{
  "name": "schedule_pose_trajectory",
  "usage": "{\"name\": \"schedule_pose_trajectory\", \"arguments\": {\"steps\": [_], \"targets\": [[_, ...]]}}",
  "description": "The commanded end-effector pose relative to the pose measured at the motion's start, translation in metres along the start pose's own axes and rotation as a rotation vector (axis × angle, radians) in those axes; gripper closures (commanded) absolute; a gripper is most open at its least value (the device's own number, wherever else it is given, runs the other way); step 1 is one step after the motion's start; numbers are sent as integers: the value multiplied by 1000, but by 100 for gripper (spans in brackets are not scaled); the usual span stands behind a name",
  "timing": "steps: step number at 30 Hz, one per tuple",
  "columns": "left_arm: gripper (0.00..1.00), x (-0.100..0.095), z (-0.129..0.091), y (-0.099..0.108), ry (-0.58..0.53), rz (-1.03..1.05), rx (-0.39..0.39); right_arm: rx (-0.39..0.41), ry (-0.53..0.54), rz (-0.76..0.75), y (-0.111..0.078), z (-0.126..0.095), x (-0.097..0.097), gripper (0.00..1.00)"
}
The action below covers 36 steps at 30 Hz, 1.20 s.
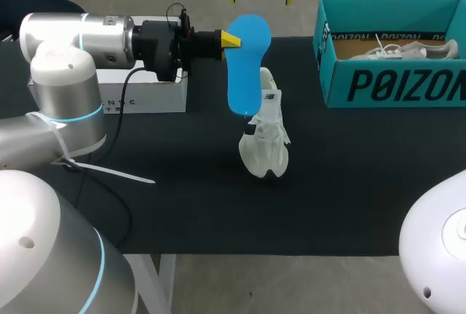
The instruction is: Take the shoe out of the shoebox, open the shoe tongue, remove and reinsert the insole, then place the shoe into the shoebox
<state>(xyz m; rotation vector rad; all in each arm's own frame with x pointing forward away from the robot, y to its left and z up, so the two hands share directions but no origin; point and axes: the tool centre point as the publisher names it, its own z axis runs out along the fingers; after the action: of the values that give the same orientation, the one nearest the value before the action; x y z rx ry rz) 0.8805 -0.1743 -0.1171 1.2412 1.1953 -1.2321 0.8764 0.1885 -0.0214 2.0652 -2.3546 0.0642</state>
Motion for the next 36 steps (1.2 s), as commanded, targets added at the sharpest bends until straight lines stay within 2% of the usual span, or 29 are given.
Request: {"name": "schedule_pose_trajectory", "arguments": {"steps": [1, 12, 36], "targets": [[100, 0, 1, 1, 0, 1, 1, -1, 249, 22, -1, 3, -6, 0], [100, 0, 1, 1, 0, 1, 1, -8, 109, 62, -4, -3, -9, 0], [100, 0, 1, 1, 0, 1, 1, 4, 83, 60, -5, -1, -16, 0]]}}
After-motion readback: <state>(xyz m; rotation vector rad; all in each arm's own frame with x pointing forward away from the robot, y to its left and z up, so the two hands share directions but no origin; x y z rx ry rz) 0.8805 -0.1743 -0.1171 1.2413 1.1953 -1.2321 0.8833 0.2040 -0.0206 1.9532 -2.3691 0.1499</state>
